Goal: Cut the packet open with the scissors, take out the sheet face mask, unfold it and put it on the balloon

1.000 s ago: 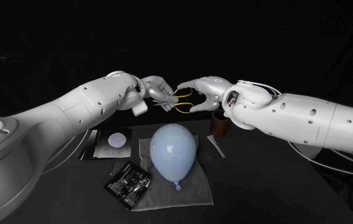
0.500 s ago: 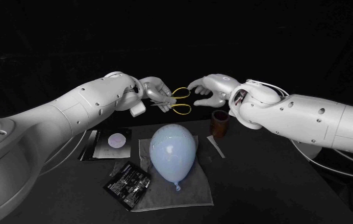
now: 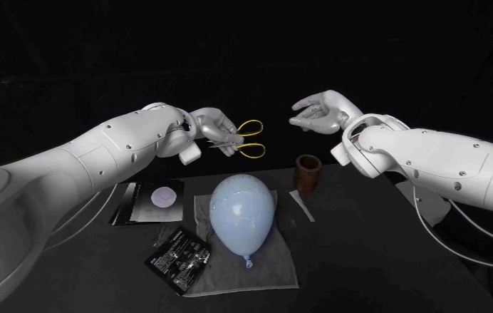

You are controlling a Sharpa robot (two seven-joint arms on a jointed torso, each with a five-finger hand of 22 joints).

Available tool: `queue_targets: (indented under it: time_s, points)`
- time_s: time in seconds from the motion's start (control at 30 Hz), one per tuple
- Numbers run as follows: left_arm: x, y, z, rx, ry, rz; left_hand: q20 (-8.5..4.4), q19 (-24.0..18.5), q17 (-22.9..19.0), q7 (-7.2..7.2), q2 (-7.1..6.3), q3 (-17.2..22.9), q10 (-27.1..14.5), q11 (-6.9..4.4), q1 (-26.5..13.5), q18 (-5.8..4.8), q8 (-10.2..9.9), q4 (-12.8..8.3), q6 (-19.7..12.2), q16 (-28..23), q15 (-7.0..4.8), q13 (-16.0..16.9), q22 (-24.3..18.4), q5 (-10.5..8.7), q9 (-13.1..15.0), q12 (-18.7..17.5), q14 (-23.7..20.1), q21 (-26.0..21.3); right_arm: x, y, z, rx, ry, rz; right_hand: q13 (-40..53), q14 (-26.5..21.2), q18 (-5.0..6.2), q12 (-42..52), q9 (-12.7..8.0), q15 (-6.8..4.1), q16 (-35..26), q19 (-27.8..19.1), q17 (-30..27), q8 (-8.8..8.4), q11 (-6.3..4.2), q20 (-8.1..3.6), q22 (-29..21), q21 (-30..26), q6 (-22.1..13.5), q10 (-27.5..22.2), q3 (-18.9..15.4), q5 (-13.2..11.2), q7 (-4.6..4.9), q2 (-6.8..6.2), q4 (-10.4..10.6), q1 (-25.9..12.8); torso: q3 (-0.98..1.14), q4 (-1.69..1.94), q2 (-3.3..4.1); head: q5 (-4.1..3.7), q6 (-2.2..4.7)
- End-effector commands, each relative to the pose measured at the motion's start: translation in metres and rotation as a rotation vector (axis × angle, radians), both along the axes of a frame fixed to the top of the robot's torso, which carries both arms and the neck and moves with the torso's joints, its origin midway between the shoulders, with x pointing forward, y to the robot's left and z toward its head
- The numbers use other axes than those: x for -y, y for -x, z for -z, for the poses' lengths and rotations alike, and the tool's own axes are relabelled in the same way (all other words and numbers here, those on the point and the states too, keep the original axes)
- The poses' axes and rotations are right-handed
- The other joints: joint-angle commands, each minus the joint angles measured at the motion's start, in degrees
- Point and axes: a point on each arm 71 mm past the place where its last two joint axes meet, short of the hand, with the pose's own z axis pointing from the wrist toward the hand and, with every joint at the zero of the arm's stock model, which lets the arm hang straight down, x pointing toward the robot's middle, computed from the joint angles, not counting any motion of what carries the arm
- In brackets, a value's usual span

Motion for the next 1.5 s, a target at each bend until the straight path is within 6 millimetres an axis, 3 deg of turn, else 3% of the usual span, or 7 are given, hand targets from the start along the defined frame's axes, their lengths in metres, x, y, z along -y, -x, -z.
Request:
queue_targets:
  time_s: [0.03,0.23,0.47,1.0,1.2,1.33,1.5]
  points:
    - [0.0,-0.001,-0.008,0.039,0.114,-0.047,0.03,0.4,0.1,-0.01,0.47,3.4,0.7,-0.81,-0.1,0.88,0.4,-3.0,-0.2,-0.3,-0.18,0.1,0.1,0.3,0.2,0.2,0.3,-0.2,-0.006,0.002,0.014,-0.162,-0.16,-0.025,0.0,-0.9,0.13,-0.7,-0.5,0.85,-1.2,-0.5,-0.4,0.13,0.71,0.67,-0.3,-0.9,0.0,-0.9,-0.9,0.2,3.45,0.21,0.2,-0.8,0.04,0.0,0.02,-0.04,-0.13]
    - [-0.003,0.0,-0.012,0.061,0.171,-0.077,0.05,0.4,0.1,-0.05,0.44,3.5,0.7,-0.82,-0.4,0.87,0.4,-3.0,-0.2,-0.3,-0.17,0.1,0.0,0.3,0.2,0.2,0.3,-0.2,-0.027,0.008,0.029,-0.203,-0.234,-0.065,-0.1,-3.6,0.05,-0.9,-1.5,1.9,-3.2,-2.8,-1.4,0.68,1.54,1.66,-0.3,-2.5,-1.0,-3.1,-2.8,0.3,4.09,0.87,-0.1,-1.2,0.02,0.05,0.0,-0.15,-0.06]
    - [0.0,0.003,-0.013,0.063,0.196,-0.074,0.05,0.4,0.1,-0.05,0.44,3.5,0.7,-0.82,-0.4,0.87,0.4,-3.0,-0.2,-0.3,-0.17,0.1,0.0,0.3,0.2,0.2,0.3,-0.2,-0.043,0.014,0.037,-0.189,-0.306,-0.093,0.0,-4.2,0.08,-0.8,-1.9,2.15,-3.7,-3.3,-1.6,1.09,1.72,1.93,-0.3,-2.6,-1.3,-3.6,-3.9,0.2,4.29,1.16,0.2,-1.8,-0.05,0.1,0.02,-0.52,0.19]
    - [0.005,0.01,-0.014,0.056,0.227,-0.045,0.06,0.4,0.2,-0.1,0.37,3.7,0.7,-0.86,-0.6,0.86,0.4,-3.1,-0.2,-0.4,-0.19,0.1,0.0,0.3,0.3,0.2,0.3,-0.3,-0.057,0.01,0.05,-0.222,-0.346,-0.086,-0.1,-5.9,0.05,-0.9,-3.0,2.77,-4.7,-4.5,-2.3,1.3,2.37,2.45,-0.2,-2.6,-3.1,-5.7,-5.6,0.1,4.9,2.58,0.0,-1.5,0.0,-0.02,0.01,-0.39,-0.08]
    - [0.004,0.01,-0.014,0.053,0.243,-0.049,0.07,0.4,0.2,-0.1,0.37,3.7,0.7,-0.86,-0.7,0.86,0.4,-3.2,-0.2,-0.4,-0.19,0.1,0.0,0.3,0.4,0.2,0.3,-0.3,-0.057,0.01,0.055,-0.233,-0.329,-0.084,0.0,-5.4,0.19,-0.6,-3.4,2.61,-4.4,-3.9,-2.3,2.02,2.32,2.4,0.0,-2.1,-3.1,-5.6,-5.4,0.1,4.9,3.92,-1.2,0.3,0.01,0.06,0.04,-0.38,-0.14]
    - [0.003,0.011,-0.014,0.051,0.248,-0.049,0.07,0.4,0.2,-0.1,0.38,3.7,0.7,-0.86,-0.7,0.85,0.4,-3.2,-0.2,-0.4,-0.19,0.1,0.0,0.3,0.4,0.2,0.3,-0.3,-0.058,0.01,0.056,-0.239,-0.325,-0.092,0.2,-4.0,0.33,0.4,-3.3,1.97,-3.6,-2.7,-2.0,3.58,1.58,1.9,0.2,-1.5,-1.4,-3.1,-4.2,0.0,4.31,5.61,-3.0,2.6,-0.01,-0.03,-0.01,-0.27,-0.21]
    - [0.005,0.012,-0.014,0.032,0.255,-0.031,0.26,0.0,0.1,-0.16,0.31,4.3,0.5,-0.81,-1.5,0.79,0.4,-3.5,-0.4,-1.0,0.05,0.0,-0.1,0.29,0.6,0.1,-0.6,-0.6,-0.059,0.011,0.055,-0.218,-0.343,-0.093,0.4,-0.2,0.41,2.6,-2.9,-0.28,-1.8,0.1,-1.1,6.66,-1.38,-0.1,0.9,0.2,4.4,3.9,0.0,0.0,1.38,8.46,-3.6,5.1,0.01,-0.04,-0.02,-0.3,-0.17]
